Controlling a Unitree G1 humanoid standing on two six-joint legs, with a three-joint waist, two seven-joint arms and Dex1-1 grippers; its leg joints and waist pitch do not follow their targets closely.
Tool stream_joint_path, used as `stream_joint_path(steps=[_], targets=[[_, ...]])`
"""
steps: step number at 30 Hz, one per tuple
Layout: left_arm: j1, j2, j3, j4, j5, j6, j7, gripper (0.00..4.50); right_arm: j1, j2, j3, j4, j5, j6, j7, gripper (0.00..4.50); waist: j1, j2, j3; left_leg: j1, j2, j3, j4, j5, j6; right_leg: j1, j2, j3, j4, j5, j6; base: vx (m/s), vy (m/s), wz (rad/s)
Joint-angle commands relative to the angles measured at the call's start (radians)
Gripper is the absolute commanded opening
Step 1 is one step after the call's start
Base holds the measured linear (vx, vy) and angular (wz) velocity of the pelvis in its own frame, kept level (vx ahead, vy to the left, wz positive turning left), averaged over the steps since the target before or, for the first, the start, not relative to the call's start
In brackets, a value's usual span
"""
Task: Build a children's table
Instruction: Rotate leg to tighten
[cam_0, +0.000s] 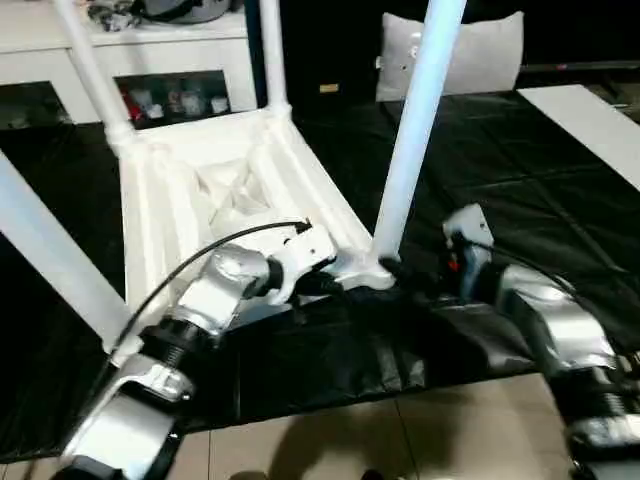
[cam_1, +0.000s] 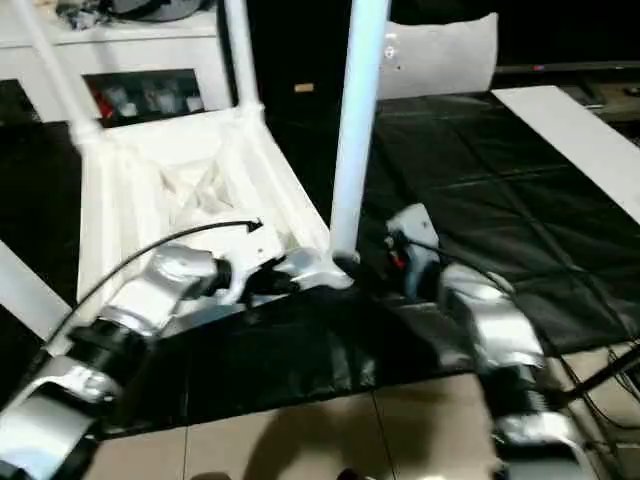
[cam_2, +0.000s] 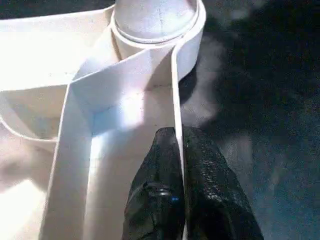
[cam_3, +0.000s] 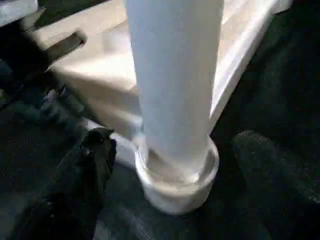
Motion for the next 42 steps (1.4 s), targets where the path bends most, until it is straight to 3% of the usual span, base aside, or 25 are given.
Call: stream_joint_path(steps=[1,7,8,13,18,24,26,28,29,34,36,37,38,39,41,42], targets=[[0.003,0.024,-0.039,-0.031,0.005,-0.064,-0.077,0.00,0.009,-0.031,0.006,-0.043,0.021,0.014,0.065,4.45,0.004,-0.011,-0.080,-0.010,0.040,0.002,-0.053,0.023,0.129,0.080,-0.096,0.069,-0.061,-0.364,0.100,0.000,0.000,0.00],[-0.035,0.044,-0.038,0.038,0.027,-0.119,-0.074,0.00,0.052,-0.100,0.000,-0.095,0.045,0.042,0.146,4.45,0.017,-0.014,-0.075,-0.005,0.032,0.009,-0.054,-0.033,0.101,0.077,-0.086,0.056,-0.080,-0.445,0.155,0.000,0.000,0.00],[-0.039,0.048,-0.038,0.046,0.028,-0.129,-0.079,0.00,0.062,-0.111,0.001,-0.106,0.049,0.044,0.157,4.45,0.018,-0.019,-0.075,-0.009,0.031,0.009,-0.053,-0.034,0.101,0.079,-0.083,0.054,-0.082,-0.439,0.170,0.000,0.000,0.00],[-0.041,0.068,-0.040,0.054,0.017,-0.188,-0.123,0.00,0.089,-0.125,0.000,-0.139,0.054,0.045,0.175,4.45,0.018,-0.017,-0.076,-0.013,0.021,0.013,-0.051,-0.055,0.096,0.079,-0.072,0.041,-0.090,-0.444,0.224,0.000,0.000,0.00],[-0.016,0.070,-0.039,0.017,-0.012,-0.204,-0.165,0.00,0.096,-0.117,0.009,-0.160,0.060,0.058,0.173,4.45,0.021,-0.015,-0.079,-0.013,0.033,0.008,-0.052,-0.037,0.095,0.079,-0.076,0.043,-0.086,-0.405,0.217,0.000,0.000,0.00],[-0.023,0.060,-0.012,0.076,0.012,-0.264,-0.060,0.00,0.112,-0.113,0.003,-0.200,0.084,0.090,0.169,4.45,0.026,-0.025,-0.079,-0.018,0.036,0.004,-0.051,-0.004,0.101,0.080,-0.083,0.047,-0.076,-0.378,0.206,0.000,0.000,0.00],[-0.015,0.062,0.014,0.067,-0.010,-0.248,-0.060,0.54,0.118,-0.107,-0.006,-0.212,0.091,0.105,0.154,4.50,0.024,-0.024,-0.076,-0.017,0.033,0.008,-0.052,-0.028,0.092,0.080,-0.082,0.042,-0.085,-0.418,0.226,0.000,0.000,0.00],[-0.002,0.060,0.041,0.039,-0.046,-0.217,-0.069,0.54,0.116,-0.093,-0.017,-0.213,0.087,0.108,0.120,4.50,0.017,-0.025,-0.076,-0.018,0.034,0.007,-0.051,-0.037,0.085,0.080,-0.082,0.040,-0.089,-0.429,0.234,0.000,0.000,0.00],[0.048,0.053,0.104,-0.061,-0.137,-0.145,-0.086,0.67,0.126,-0.057,-0.056,-0.243,0.123,0.111,0.071,4.50,0.013,-0.024,-0.079,-0.017,0.037,0.007,-0.053,-0.040,0.077,0.083,-0.090,0.042,-0.087,-0.428,0.231,0.000,0.000,0.00],[0.172,0.007,0.236,-0.274,-0.287,-0.033,0.029,1.00,0.216,-0.018,-0.092,-0.410,0.181,0.174,-0.024,4.50,-0.002,-0.025,-0.071,-0.019,0.045,0.001,-0.058,-0.013,0.086,0.083,-0.093,0.050,-0.084,-0.403,0.186,0.000,0.000,0.00],[0.203,-0.003,0.256,-0.316,-0.302,-0.009,0.072,1.00,0.235,-0.005,-0.095,-0.440,0.178,0.191,-0.059,4.50,-0.010,-0.027,-0.066,-0.020,0.038,0.004,-0.059,-0.023,0.087,0.081,-0.089,0.047,-0.090,-0.426,0.190,0.000,0.000,0.00],[0.260,-0.024,0.289,-0.389,-0.304,0.024,0.154,1.00,0.263,0.005,-0.088,-0.489,0.146,0.250,-0.129,4.50,-0.012,-0.025,-0.063,-0.018,0.035,0.005,-0.060,-0.031,0.091,0.079,-0.085,0.044,-0.096,-0.442,0.199,0.000,0.000,0.00],[0.260,-0.024,0.289,-0.389,-0.304,0.024,0.154,1.00,0.263,0.005,-0.088,-0.489,0.146,0.250,-0.129,4.50,-0.016,-0.024,-0.065,-0.021,0.043,0.001,-0.061,-0.021,0.081,0.085,-0.086,0.047,-0.089,-0.422,0.194,0.000,0.000,0.00],[0.314,-0.055,0.325,-0.474,-0.305,0.078,0.234,1.00,0.292,0.013,-0.076,-0.540,0.128,0.285,-0.168,4.50,-0.023,-0.024,-0.062,-0.019,0.040,0.002,-0.061,-0.031,0.090,0.083,-0.081,0.044,-0.098,-0.431,0.206,0.000,0.000,0.00],[0.392,-0.117,0.386,-0.607,-0.324,0.174,0.352,1.00,0.332,0.049,-0.076,-0.609,0.141,0.306,-0.216,4.50,-0.035,-0.025,-0.063,-0.023,0.051,0.000,-0.063,-0.027,0.088,0.089,-0.088,0.046,-0.095,-0.406,0.198,0.000,0.000,0.00],[0.399,-0.122,0.391,-0.617,-0.326,0.180,0.361,1.00,0.335,0.053,-0.077,-0.614,0.143,0.306,-0.221,4.50,-0.039,-0.024,-0.059,-0.024,0.047,0.000,-0.062,-0.032,0.093,0.085,-0.085,0.045,-0.100,-0.417,0.198,0.000,0.000,0.00]])
